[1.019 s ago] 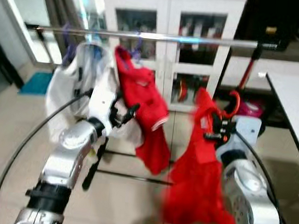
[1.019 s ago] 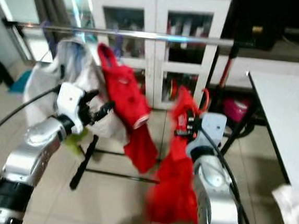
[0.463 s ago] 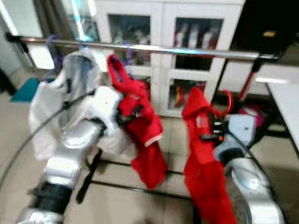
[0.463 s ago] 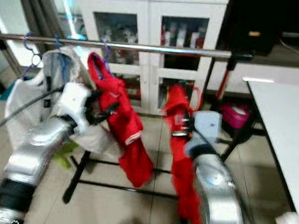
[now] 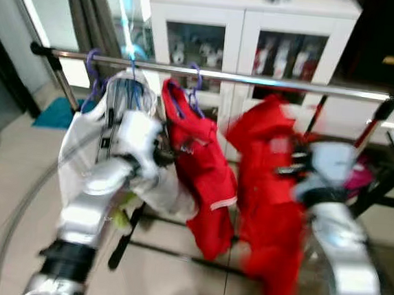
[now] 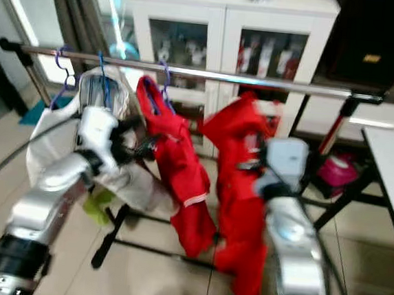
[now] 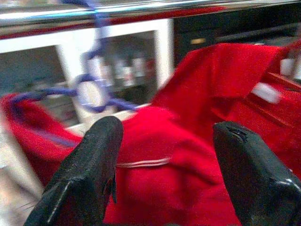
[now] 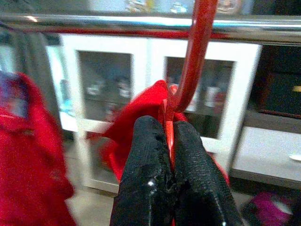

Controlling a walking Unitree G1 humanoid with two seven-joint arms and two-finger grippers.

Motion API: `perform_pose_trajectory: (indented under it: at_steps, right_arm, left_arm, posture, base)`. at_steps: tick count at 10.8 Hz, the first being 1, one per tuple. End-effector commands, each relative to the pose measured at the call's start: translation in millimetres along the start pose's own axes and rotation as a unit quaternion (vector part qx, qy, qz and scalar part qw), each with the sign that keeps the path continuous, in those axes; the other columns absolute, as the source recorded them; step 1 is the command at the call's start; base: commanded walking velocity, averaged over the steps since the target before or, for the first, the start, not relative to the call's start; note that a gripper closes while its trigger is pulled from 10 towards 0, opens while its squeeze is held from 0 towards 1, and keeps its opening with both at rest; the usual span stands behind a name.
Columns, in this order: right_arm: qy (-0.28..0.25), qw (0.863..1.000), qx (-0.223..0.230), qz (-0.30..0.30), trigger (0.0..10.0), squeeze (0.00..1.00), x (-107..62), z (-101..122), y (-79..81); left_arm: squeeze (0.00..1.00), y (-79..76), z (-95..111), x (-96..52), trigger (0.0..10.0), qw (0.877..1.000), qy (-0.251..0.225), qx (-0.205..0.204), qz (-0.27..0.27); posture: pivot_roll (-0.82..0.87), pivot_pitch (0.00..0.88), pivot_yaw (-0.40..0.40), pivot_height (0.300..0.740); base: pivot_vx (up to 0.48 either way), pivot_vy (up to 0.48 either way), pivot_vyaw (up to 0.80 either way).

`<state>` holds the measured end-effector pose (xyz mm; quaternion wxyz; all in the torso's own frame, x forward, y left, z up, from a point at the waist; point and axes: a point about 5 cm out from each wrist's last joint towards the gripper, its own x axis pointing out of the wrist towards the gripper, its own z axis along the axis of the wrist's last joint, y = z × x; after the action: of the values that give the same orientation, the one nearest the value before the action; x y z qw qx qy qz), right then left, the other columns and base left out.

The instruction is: Hang hanger

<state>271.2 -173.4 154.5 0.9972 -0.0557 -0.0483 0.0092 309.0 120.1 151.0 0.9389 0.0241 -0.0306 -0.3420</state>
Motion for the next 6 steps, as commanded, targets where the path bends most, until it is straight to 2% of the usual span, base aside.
perform_pose_trajectory:
  at_steps: [1,3,4,6]
  right_arm:
    - [-0.049,0.999,-0.007,0.007,10.0,0.0,8.2,19.9,3.9]
    - [-0.038,0.999,-0.013,0.019,10.0,0.0,30.2,21.4,1.5]
    - [-0.021,0.999,-0.023,0.034,10.0,0.0,46.6,21.1,1.7]
    - [0.049,0.995,-0.071,0.057,10.0,0.0,84.8,12.1,0.4]
  left_arm:
    - [0.0,8.0,1.9,-8.8,10.0,1.0,0.005,0.012,-0.01]
    - [0.0,6.8,4.1,-8.7,10.0,0.998,0.012,0.001,-0.069]
    - [0.0,5.4,10.8,-6.5,10.0,0.994,0.003,-0.011,-0.108]
    - [0.0,4.7,21.7,-3.9,10.0,0.982,0.019,0.005,-0.19]
  posture:
    - [-0.21,0.0,0.058,0.74]
    - [-0.21,0.0,0.04,0.74]
    - [-0.2,0.0,0.033,0.74]
    - [-0.2,0.0,0.025,0.74]
  base:
    - [0.0,0.0,0.0]
    - [0.0,0.0,0.0]
    - [0.0,0.0,0.0]
    - [0.0,0.0,0.0]
